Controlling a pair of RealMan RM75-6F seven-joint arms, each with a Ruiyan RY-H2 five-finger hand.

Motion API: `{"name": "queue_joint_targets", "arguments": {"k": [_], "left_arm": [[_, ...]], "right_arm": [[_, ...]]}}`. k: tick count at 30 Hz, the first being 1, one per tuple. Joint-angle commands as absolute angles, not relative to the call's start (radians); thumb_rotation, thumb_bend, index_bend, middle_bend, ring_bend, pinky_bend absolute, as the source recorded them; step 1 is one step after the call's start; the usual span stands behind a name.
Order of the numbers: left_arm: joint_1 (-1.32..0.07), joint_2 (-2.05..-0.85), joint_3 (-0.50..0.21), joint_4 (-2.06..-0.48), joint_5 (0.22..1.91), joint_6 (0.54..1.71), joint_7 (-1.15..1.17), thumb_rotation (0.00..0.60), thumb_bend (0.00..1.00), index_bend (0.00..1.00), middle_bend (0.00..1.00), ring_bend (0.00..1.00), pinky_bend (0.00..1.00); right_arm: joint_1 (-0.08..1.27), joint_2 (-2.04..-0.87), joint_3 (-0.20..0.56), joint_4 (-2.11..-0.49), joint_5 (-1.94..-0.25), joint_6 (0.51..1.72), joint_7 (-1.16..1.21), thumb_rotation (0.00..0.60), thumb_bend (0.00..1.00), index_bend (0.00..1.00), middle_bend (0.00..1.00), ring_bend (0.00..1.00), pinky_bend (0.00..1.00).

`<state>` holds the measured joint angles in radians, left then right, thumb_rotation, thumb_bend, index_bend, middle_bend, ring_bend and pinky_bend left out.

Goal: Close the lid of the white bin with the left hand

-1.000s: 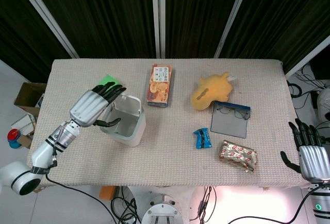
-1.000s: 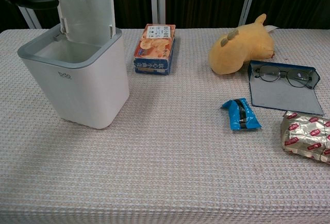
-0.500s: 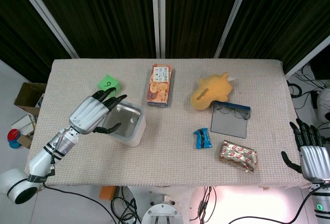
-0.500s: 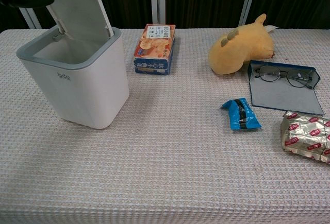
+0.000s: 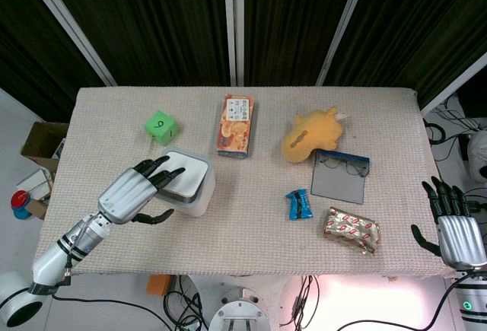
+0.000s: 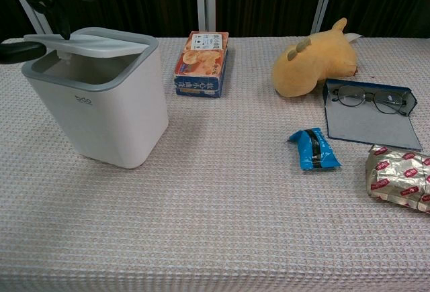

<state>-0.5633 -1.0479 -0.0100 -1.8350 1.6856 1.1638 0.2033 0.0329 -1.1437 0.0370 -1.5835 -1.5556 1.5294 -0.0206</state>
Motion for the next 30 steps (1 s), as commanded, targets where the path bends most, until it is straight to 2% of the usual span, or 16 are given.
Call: {"name": "queue_joint_targets", "arguments": {"k": [1,12,25,30], "left_arm": [[-0.557,-1.064,-0.001,-1.823,1.701,1.173,0.183,0.173,0.32,0.1,0.33,0.08,0.27],[-0.536,-1.136,0.026,-1.748,1.739,1.192,0.15,0.171,0.33,0.1,0.32,0.08,0.27],[-0.519,-1.192,0.037,-1.703,1.766,1.195,0.269,0.172,0.33,0.1,0.32,0.08,0.26],[-0.512,-1.191,0.021,-1.706,1.762,1.221,0.284,0.17,0.33,0.1,0.32,0.08,0.26]], "right_arm": [[0.032,-1.142,0.036,-1.585,-1.557,1.531,-0.021,0.6,0.25,0.0,0.0,0.0,0.0],[0.025,-1.146,0.027,-1.577,-1.565,1.537,-0.02,0.6,0.25,0.0,0.0,0.0,0.0],[0.022,-1.155,0.022,-1.561,-1.564,1.532,-0.012,0.6,0.25,0.0,0.0,0.0,0.0],[0.023,-1.156,0.026,-1.557,-1.562,1.533,-0.004,0.6,0.25,0.0,0.0,0.0,0.0]]}}
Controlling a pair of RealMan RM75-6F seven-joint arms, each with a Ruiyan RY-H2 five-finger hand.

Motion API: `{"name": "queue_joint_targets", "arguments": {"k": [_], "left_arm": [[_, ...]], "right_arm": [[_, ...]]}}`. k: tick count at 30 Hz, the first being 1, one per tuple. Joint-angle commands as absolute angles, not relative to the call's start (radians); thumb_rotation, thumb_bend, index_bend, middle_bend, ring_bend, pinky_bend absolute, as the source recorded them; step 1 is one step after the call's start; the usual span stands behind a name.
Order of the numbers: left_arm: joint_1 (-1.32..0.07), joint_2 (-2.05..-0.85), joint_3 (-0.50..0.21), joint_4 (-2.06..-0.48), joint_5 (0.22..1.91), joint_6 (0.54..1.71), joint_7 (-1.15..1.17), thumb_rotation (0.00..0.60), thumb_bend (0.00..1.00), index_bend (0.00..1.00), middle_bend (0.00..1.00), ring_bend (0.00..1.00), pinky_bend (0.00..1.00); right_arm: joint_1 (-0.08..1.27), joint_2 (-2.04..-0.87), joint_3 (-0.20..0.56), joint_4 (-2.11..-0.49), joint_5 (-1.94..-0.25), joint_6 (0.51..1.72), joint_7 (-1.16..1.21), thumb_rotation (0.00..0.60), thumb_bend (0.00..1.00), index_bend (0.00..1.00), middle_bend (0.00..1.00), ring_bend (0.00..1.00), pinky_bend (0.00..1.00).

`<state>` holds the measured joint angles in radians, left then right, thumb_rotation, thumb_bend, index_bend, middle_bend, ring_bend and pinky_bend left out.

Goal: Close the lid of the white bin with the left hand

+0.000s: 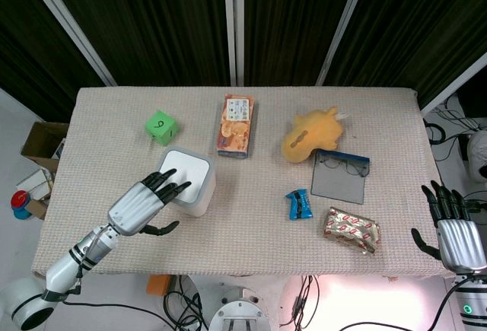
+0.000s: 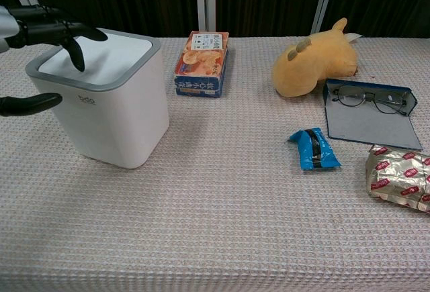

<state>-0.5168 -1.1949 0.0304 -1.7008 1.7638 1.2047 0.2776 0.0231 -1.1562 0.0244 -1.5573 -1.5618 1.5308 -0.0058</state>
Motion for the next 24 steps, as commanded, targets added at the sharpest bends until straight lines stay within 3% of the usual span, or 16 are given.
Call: {"name": "queue_joint_targets", "arguments": {"k": [1,8,14,17,24], "left_arm": [[-0.509,-1.186,0.014,-1.713,1.761,1.233,0.289,0.172,0.32,0.1,0.31,0.08,0.26],[-0.435,-1.122,-0.029,-1.769,1.759,1.406,0.3,0.186,0.31,0.1,0.24,0.08,0.26],[-0.295,-1.101,0.021,-1.727,1.712,1.533,0.3,0.192,0.24,0.1,0.17,0.08,0.27],[-0.236,-1.129,0.042,-1.659,1.67,1.566,0.259,0.186,0.13,0.1,0.11,0.07,0.27],[-0.173,-1.174,0.057,-1.534,1.627,1.588,0.14,0.173,0.12,0.1,0.1,0.07,0.27]], "right_arm": [[0.022,-1.155,0.027,-1.557,-1.563,1.536,-0.002,0.6,0.25,0.0,0.0,0.0,0.0],[0.022,-1.158,0.03,-1.545,-1.562,1.54,0.009,0.6,0.25,0.0,0.0,0.0,0.0],[0.026,-1.174,0.028,-1.498,-1.571,1.537,-0.014,0.6,0.25,0.0,0.0,0.0,0.0],[0.027,-1.186,0.027,-1.469,-1.568,1.534,-0.039,0.6,0.24,0.0,0.0,0.0,0.0],[0.03,-1.196,0.028,-1.454,-1.546,1.51,-0.034,0.6,0.24,0.0,0.0,0.0,0.0]]}}
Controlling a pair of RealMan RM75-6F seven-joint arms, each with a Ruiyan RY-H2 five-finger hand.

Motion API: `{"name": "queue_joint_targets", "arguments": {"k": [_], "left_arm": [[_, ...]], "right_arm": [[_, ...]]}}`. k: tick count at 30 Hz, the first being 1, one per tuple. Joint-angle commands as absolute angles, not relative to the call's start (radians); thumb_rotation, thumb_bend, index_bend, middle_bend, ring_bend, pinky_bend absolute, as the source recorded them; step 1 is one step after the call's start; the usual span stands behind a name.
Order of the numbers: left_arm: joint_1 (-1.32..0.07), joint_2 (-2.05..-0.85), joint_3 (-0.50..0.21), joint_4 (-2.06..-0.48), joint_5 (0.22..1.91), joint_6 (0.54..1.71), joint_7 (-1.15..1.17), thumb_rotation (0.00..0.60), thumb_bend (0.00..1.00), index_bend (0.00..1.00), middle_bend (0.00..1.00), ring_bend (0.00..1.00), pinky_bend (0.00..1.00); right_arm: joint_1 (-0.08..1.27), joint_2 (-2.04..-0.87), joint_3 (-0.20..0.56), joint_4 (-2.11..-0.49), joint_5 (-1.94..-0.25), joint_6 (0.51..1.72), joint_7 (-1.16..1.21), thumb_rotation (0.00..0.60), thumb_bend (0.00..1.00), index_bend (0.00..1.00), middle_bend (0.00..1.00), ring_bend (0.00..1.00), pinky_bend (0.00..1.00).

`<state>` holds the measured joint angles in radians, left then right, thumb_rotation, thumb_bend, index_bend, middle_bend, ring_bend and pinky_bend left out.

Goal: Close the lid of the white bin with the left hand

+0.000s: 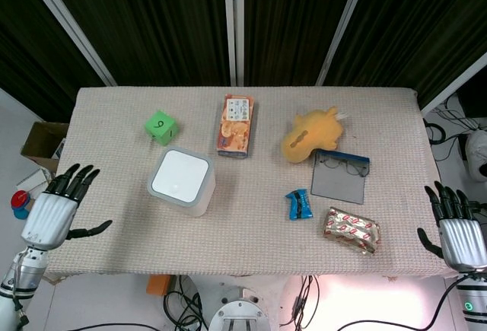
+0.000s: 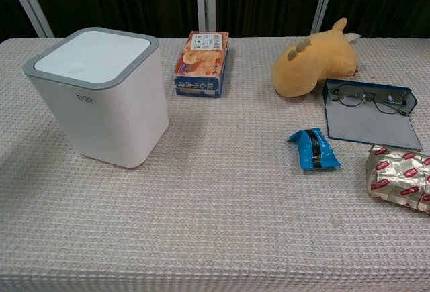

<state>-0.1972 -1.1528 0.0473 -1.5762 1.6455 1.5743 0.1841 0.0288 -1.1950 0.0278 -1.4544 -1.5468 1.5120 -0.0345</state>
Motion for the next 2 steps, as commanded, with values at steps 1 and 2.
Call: {"name": "queue_joint_targets", "arguments": {"k": [1,2], "left_arm": [[-0.17,-1.178,0.057,-1.523,1.626,1.586,0.126,0.173,0.12,0.1,0.1,0.07,0.27],[-0.168,-1.181,0.054,-1.509,1.622,1.585,0.106,0.173,0.12,0.1,0.1,0.07,0.26]], "right_arm": [[0.031,-1.196,0.028,-1.454,-1.547,1.509,-0.034,0.6,0.24,0.0,0.0,0.0,0.0],[0.032,-1.195,0.028,-1.456,-1.547,1.508,-0.034,0.6,0.24,0.0,0.0,0.0,0.0]]}}
